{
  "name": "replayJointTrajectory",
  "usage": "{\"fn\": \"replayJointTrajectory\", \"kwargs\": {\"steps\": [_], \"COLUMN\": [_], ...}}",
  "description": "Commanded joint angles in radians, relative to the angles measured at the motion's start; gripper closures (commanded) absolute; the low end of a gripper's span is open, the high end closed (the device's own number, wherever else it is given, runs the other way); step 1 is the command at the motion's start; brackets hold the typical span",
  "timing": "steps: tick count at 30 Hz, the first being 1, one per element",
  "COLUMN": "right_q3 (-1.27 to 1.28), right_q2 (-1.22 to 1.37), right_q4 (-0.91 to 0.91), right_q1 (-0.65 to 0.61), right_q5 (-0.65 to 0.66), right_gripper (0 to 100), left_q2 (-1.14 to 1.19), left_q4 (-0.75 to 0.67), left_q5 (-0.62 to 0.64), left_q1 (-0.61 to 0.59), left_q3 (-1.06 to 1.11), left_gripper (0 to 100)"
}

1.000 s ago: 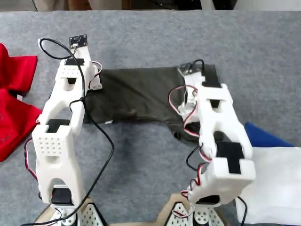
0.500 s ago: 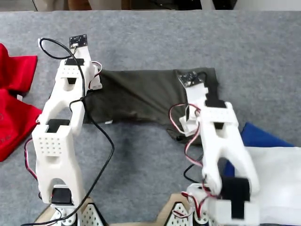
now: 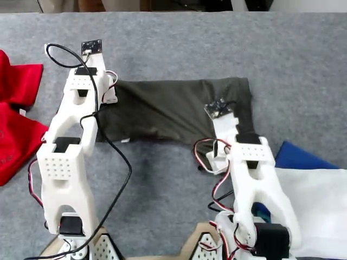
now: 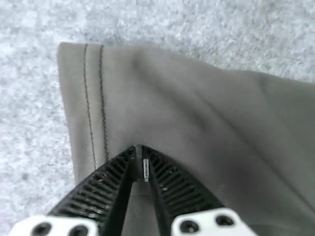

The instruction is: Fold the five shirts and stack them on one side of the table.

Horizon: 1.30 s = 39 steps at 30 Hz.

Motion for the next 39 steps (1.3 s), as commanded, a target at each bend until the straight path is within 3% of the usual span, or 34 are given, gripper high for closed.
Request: {"fn": "replayJointTrajectory", "kwargs": {"steps": [1, 6, 11, 26, 39], "right_q3": [-0.004, -0.097, -0.395, -1.348, -2.097], "right_q2": [-0.038, -0.036, 0.041, 1.032, 1.509], "right_q4": [0.023, 0.051, 0.057, 0.063, 0.100], "right_q1": [0.015, 0.021, 0.064, 0.064, 0.065], "right_q5": [0.011, 0.005, 0.000, -0.014, -0.012], "right_gripper": [99.4, 99.4, 99.4, 99.4, 99.4], "left_q2": [-0.018, -0.018, -0.018, -0.018, -0.013], "left_q4": [-0.009, -0.008, -0.011, -0.012, -0.012], "left_q5": [-0.009, -0.009, -0.003, 0.012, -0.015], "left_q1": [-0.011, -0.011, -0.011, -0.025, -0.020], "left_q3": [0.000, 0.000, 0.000, -0.017, -0.018], "left_gripper": [98, 98, 98, 98, 98]}}
